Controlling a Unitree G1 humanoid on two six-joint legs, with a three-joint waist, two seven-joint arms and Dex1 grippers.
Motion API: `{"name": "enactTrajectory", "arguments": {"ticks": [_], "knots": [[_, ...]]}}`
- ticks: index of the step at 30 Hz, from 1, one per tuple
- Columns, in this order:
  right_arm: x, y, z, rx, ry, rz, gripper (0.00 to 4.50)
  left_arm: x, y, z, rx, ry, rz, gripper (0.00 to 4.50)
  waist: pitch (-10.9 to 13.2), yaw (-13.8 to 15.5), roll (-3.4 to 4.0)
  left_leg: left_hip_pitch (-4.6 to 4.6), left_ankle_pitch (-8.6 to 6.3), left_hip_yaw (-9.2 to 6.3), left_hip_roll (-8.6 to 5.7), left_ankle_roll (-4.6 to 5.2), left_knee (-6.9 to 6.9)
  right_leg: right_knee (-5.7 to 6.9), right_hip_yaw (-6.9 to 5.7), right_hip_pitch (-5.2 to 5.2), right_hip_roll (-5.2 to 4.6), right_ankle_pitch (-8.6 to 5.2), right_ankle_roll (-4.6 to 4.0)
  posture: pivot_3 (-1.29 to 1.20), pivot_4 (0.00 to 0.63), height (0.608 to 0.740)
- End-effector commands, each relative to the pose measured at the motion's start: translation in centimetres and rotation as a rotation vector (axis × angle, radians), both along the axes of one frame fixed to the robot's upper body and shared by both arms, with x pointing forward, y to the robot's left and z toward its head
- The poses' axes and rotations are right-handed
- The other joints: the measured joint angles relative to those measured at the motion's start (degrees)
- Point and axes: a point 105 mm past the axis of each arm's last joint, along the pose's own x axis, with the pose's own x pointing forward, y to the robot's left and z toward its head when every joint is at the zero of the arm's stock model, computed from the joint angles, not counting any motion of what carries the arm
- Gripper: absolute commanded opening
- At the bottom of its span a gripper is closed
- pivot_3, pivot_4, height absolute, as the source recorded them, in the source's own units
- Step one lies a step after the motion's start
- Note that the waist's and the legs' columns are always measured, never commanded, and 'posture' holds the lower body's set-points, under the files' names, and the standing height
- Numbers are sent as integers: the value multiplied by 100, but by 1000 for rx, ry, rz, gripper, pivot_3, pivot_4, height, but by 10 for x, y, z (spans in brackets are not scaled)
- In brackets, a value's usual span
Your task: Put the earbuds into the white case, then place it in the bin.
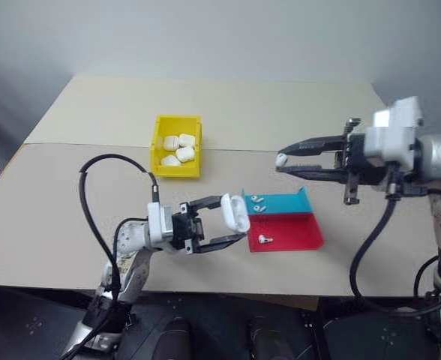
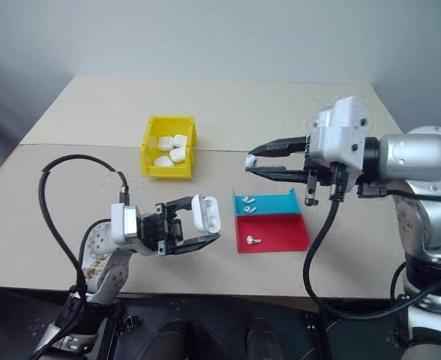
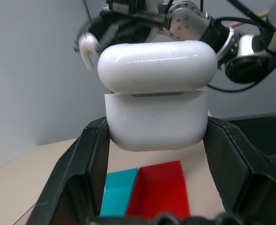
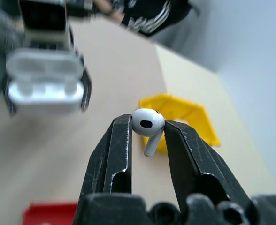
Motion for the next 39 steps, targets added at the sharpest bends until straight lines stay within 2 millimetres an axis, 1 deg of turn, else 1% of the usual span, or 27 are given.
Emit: {"name": "enactTrajectory", "arguments": {"ticks": [1, 3, 5, 8, 11, 14, 19, 24, 39], "knots": [[-24, 3, 18, 162, -18, 43, 1303, -4, -12, 13, -54, 4, -97, 2728, 0, -3, 0, -1, 0, -1, 0, 0, 0, -1, 0, 0, 1, 0, 0, 0, 150, 740], [-32, 7, 21, 251, 14, 92, 1303, -5, -17, 17, -75, 18, -137, 2728, 0, -16, 0, -1, 0, -1, 0, 0, 0, -1, 0, -1, 1, 0, 0, 0, 150, 740], [-36, 9, 21, 283, 37, 115, 1303, -5, -20, 20, -88, 22, -162, 2728, -1, -18, 1, 0, 0, -2, 0, 0, 0, 0, 1, 0, 2, 0, 0, 0, 150, 740], [-43, 12, 14, 279, 44, 162, 1303, -6, -23, 24, -98, 31, -184, 2728, -1, -11, 1, 0, 0, -3, 0, 0, 0, -2, 1, 1, 2, -1, 1, 0, 150, 740], [-47, 12, 9, 274, 69, 214, 1303, -8, -21, 27, -117, 32, -203, 2728, -1, -11, 1, -2, 0, -3, -1, 1, 0, -4, 1, 1, 2, -1, 2, 0, 150, 740], [-49, 12, 1, 233, 80, 246, 1303, -11, -19, 28, -117, 39, -217, 2728, -1, -22, 1, 0, 0, -3, -1, 1, 0, -3, 1, 0, 3, -1, 2, 0, 150, 740], [-47, 15, -9, 184, 91, 265, 1303, -13, -17, 27, -114, 34, -226, 2728, -1, -12, 1, 0, 0, -3, -1, 1, 0, -3, 1, 1, 2, -1, 2, 0, 150, 740], [-44, 19, -12, 186, 69, 279, 1303, -16, -16, 26, -106, 32, -239, 2728, -1, -14, 1, 0, 0, -3, -1, 1, 0, -4, 1, 1, 3, -2, 2, 0, 150, 740], [-36, 25, -25, 126, 81, 303, 1303, -19, -17, 26, -106, 35, -254, 2728, -1, -14, 1, 0, 0, -4, -1, 1, 0, -5, 0, 1, 3, -2, 3, 0, 150, 740]]}}
